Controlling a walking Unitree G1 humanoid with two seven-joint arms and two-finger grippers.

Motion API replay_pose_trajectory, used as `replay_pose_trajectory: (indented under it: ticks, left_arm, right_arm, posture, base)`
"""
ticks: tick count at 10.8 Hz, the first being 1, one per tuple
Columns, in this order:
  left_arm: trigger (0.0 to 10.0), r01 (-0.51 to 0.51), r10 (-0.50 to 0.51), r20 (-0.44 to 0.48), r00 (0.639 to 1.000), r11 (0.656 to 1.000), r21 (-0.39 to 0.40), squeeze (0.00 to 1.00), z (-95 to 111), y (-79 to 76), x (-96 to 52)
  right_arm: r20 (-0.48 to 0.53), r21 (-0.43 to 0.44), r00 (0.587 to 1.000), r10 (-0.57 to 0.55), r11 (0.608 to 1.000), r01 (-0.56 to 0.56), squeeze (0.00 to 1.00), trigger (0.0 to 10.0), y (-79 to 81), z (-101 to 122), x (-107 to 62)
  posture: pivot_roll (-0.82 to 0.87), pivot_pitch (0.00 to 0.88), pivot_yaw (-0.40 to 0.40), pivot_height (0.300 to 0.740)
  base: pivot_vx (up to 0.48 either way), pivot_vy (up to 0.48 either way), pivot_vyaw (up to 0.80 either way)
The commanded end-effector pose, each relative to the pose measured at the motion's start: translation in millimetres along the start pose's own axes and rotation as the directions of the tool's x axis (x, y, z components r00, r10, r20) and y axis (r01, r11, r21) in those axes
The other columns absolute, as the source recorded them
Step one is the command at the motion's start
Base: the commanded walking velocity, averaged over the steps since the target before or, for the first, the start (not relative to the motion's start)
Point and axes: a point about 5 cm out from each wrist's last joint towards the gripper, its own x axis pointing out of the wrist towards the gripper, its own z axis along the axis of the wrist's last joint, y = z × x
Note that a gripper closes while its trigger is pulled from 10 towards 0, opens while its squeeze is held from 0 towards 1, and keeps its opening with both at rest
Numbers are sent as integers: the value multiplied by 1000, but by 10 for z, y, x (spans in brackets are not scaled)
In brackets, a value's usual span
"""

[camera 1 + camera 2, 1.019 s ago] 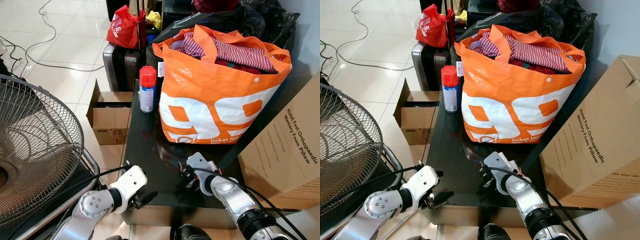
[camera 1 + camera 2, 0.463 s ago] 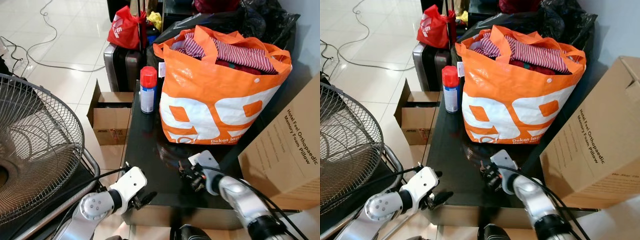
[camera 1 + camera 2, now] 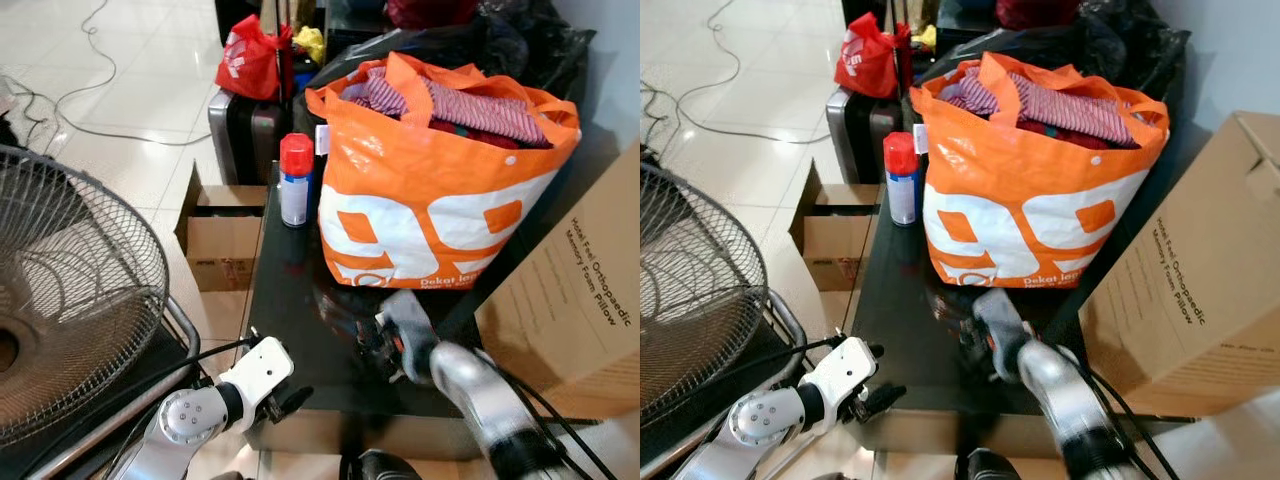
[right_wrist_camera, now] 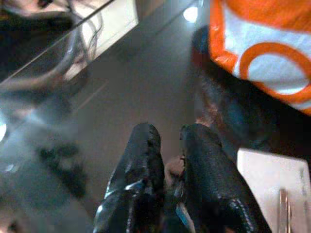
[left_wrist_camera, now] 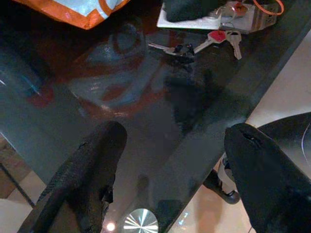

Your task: Hang keys on a hook

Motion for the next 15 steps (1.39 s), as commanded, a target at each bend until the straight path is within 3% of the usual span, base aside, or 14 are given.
replay_pose_trajectory:
  ticks: [1, 3, 6, 9, 10, 12, 15]
  left_arm:
    - [10000, -4, 4, 14, 1000, 1000, 11, 0, 55, -6, -6]
    - [10000, -6, 6, 11, 1000, 1000, 8, 0, 67, -8, -15]
    - [10000, -3, 3, -6, 1000, 1000, -3, 0, 80, -15, -32]
    - [10000, 3, -4, -10, 1000, 1000, -4, 0, 90, -27, -31]
    - [10000, 3, -3, -11, 1000, 1000, -4, 0, 91, -31, -30]
    - [10000, 4, -4, -13, 1000, 1000, -6, 0, 94, -43, -29]
    - [10000, 6, -6, -10, 1000, 1000, -8, 0, 97, -53, -29]
  right_arm:
    - [-26, 15, 999, -39, 999, 39, 1000, 10000, 38, 0, 69]
    - [-96, -43, 990, -102, 994, 99, 1000, 10000, 90, -58, 169]
    - [-190, -57, 936, -297, 955, 291, 1000, 10000, -68, -194, 189]
    - [-176, 63, 947, -269, 957, 284, 1000, 10000, 0, -166, 266]
    - [-159, 109, 960, -229, 963, 248, 0, 10000, 40, -143, 287]
    - [-25, 169, 971, -237, 957, 237, 0, 10000, 20, 42, 303]
    - [-11, 113, 996, -91, 989, 92, 0, 10000, 140, 78, 328]
  posture:
    - [-9, 89, -78, 740]
    - [2, 114, -86, 740]
    - [7, 143, -84, 740]
    - [10, 145, -78, 740]
    - [9, 145, -78, 740]
    - [6, 146, -80, 740]
    - [2, 146, -81, 740]
  base:
    - [0, 0, 0]
    - [0, 0, 0]
    - [0, 0, 0]
    - [0, 0, 0]
    - [0, 0, 0]
    - [0, 0, 0]
    - [0, 0, 0]
